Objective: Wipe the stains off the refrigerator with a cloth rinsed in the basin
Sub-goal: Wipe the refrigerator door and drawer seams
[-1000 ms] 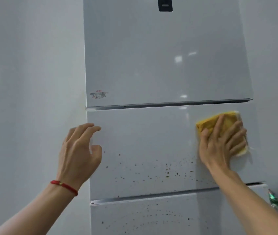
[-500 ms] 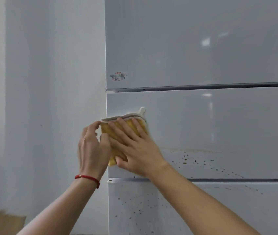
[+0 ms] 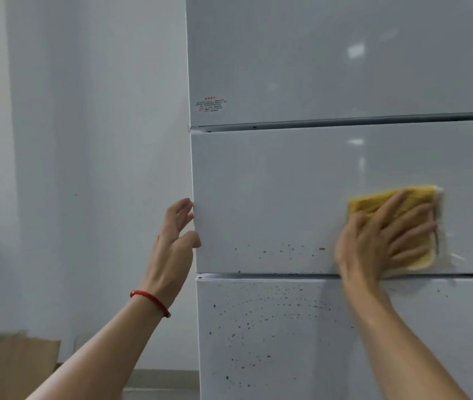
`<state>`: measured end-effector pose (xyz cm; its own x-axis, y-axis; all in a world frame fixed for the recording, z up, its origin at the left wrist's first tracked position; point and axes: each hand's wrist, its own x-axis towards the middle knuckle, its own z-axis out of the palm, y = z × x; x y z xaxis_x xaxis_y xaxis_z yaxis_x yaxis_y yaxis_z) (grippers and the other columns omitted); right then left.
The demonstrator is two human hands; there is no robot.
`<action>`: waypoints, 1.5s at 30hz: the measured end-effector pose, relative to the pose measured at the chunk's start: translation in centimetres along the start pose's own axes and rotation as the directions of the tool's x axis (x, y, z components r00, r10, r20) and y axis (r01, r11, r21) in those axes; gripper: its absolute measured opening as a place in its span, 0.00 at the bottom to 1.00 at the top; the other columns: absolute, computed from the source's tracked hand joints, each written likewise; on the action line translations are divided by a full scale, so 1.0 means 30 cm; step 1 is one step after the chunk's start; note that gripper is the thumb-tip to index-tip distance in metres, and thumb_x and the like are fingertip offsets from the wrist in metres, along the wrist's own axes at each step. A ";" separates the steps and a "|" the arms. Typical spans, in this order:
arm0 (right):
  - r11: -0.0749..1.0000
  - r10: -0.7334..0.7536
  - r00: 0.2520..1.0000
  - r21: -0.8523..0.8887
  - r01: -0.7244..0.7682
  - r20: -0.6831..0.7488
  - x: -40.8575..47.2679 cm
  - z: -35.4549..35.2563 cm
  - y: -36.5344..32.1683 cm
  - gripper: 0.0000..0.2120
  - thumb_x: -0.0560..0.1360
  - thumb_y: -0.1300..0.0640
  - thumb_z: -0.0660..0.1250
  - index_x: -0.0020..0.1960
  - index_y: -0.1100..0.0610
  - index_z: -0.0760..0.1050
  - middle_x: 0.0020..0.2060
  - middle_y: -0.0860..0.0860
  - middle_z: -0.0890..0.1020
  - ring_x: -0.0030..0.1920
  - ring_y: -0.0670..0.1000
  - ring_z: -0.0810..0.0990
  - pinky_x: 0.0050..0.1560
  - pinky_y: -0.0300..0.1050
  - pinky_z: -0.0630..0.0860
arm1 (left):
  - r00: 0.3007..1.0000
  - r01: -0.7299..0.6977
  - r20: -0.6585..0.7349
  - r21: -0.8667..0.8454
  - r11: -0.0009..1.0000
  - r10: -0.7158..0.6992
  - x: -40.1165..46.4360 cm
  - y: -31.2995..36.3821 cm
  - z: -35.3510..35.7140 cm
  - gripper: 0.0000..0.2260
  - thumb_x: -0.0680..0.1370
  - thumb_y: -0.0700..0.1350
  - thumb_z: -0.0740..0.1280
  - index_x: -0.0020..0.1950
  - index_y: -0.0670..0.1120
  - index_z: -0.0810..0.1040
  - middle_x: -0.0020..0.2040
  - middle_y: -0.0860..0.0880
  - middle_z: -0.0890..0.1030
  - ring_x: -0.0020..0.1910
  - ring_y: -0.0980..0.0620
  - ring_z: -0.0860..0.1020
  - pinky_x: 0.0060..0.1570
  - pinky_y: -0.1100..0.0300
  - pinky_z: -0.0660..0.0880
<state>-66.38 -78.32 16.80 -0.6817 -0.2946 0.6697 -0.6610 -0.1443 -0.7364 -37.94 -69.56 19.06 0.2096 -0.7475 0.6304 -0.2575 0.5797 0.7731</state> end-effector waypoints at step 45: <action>0.972 0.234 0.966 -0.034 -0.232 0.109 0.334 -0.207 0.469 0.35 0.81 0.31 0.38 0.79 0.42 0.25 0.82 0.54 0.31 0.82 0.62 0.33 0.80 0.65 0.37 | 0.722 -0.671 0.351 0.562 0.483 0.596 -0.011 0.083 0.367 0.27 0.66 0.38 0.63 0.66 0.46 0.77 0.71 0.46 0.75 0.72 0.42 0.71 0.67 0.45 0.71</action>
<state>-84.46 -77.44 13.77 -0.7790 -0.4217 0.4641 -0.4955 -0.0396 -0.8677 -49.03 -71.46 20.00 -0.3330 -0.3083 0.8911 -0.7952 0.5997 -0.0896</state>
